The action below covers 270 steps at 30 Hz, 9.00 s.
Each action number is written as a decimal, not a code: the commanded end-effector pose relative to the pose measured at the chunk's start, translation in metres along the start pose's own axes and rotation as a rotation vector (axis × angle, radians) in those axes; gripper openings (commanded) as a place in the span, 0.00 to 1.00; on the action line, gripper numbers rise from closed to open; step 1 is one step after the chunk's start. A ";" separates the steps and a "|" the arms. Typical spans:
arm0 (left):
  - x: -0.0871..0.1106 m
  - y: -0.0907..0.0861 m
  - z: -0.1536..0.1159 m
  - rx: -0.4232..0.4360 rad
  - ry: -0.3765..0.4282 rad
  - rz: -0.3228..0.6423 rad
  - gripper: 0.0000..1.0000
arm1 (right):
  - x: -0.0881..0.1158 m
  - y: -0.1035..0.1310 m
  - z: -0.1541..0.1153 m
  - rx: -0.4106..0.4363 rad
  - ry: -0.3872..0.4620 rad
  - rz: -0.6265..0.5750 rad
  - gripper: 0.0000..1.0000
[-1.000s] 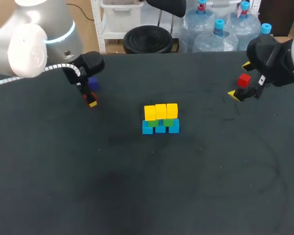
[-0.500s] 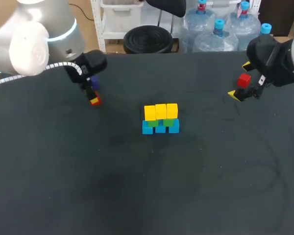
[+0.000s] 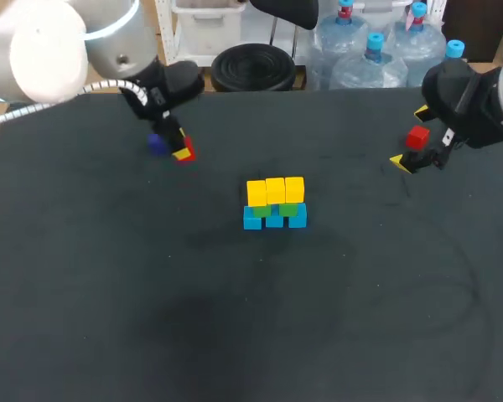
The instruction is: Place the blue cubes, place green cubes on the blue cubes, place the yellow cubes on the green cubes, then place the red cubes on the yellow cubes, and place purple cube on the red cubes.
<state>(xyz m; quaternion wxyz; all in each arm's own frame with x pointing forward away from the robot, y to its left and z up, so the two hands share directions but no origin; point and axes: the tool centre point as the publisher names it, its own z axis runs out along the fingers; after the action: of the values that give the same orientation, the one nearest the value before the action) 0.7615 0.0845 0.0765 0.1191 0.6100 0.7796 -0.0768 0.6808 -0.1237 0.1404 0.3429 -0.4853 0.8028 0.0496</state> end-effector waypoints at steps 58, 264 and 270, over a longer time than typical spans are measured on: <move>-0.109 -0.117 -0.007 0.135 0.061 0.221 0.00 | 0.001 0.004 -0.001 0.165 -0.001 0.001 1.00; -0.029 -0.042 -0.131 -0.377 -0.458 -0.096 1.00 | 0.065 -0.158 0.107 0.019 0.378 0.252 1.00; -0.029 -0.042 -0.131 -0.377 -0.458 -0.096 1.00 | 0.073 -0.164 0.122 -0.024 0.378 0.269 1.00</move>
<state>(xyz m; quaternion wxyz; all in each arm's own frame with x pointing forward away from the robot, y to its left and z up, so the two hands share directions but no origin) 0.7156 0.0809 0.2096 0.3976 0.5054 0.7626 -0.0698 0.8398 -0.2146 0.0514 0.1857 -0.3722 0.9093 -0.0122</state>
